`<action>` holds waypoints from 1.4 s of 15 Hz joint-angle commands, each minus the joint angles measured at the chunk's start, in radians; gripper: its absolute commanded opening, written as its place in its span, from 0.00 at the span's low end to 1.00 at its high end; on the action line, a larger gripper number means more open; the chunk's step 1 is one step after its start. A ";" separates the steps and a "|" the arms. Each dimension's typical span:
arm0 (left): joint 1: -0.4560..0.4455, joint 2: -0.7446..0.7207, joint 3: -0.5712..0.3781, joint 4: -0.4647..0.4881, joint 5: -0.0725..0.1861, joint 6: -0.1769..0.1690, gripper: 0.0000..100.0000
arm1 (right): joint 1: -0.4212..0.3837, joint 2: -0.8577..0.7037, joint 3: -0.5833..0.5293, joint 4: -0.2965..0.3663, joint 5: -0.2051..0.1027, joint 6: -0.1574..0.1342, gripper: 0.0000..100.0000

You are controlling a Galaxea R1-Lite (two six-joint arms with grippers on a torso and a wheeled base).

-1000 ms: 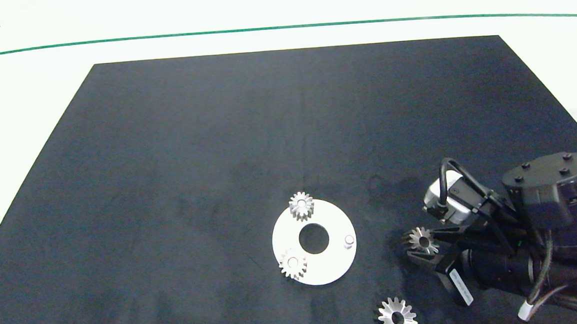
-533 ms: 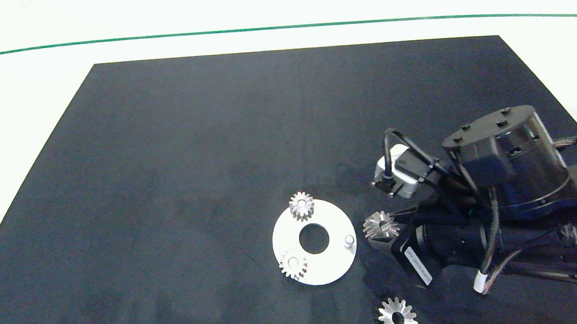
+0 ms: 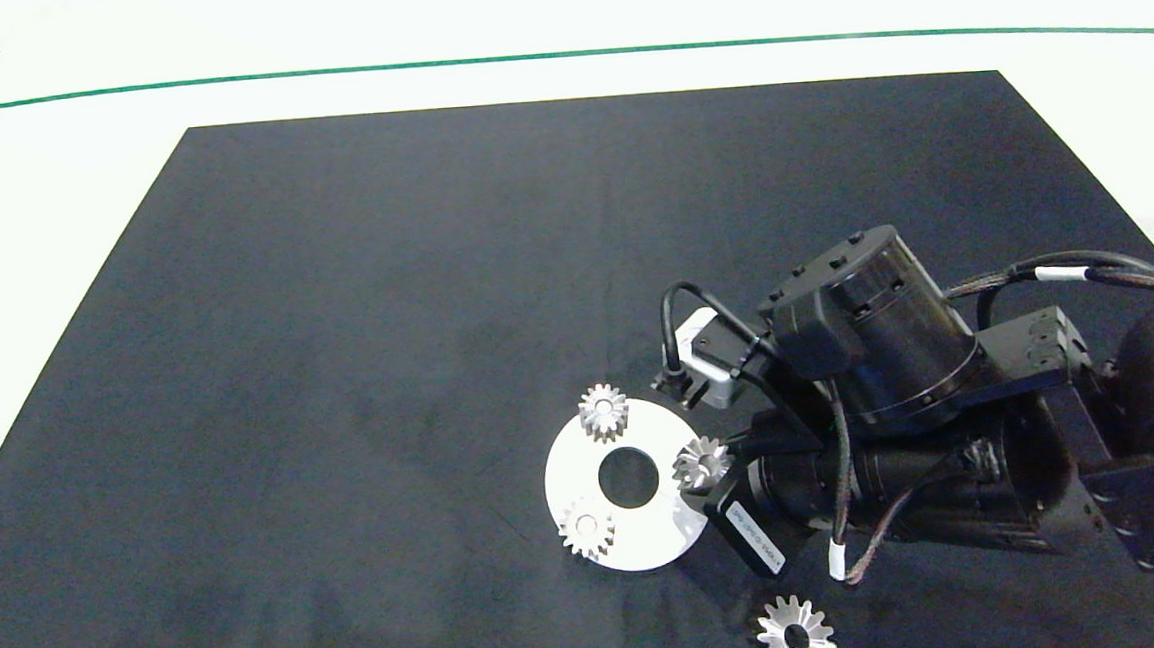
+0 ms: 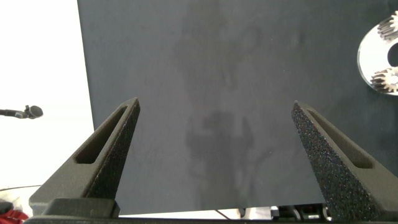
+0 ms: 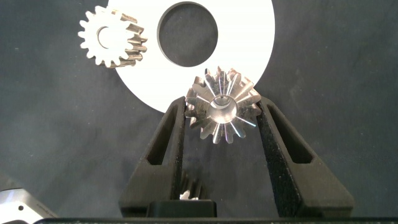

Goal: Remove an incorrectly installed larger gear and replace it with the correct smaller gear

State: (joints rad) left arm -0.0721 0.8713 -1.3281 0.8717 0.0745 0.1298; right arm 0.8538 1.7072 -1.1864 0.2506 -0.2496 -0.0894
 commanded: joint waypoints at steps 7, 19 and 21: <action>0.003 -0.003 -0.003 0.004 0.001 0.001 1.00 | 0.002 0.023 0.002 0.002 -0.057 -0.001 0.28; 0.003 -0.003 -0.003 0.004 0.001 0.001 1.00 | 0.011 0.051 0.002 -0.007 -0.059 0.023 0.28; 0.003 -0.003 -0.003 0.004 0.001 0.001 1.00 | 0.011 0.049 0.004 -0.008 -0.060 0.023 1.00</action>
State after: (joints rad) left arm -0.0691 0.8687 -1.3321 0.8711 0.0745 0.1298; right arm 0.8649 1.7572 -1.1834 0.2415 -0.3072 -0.0653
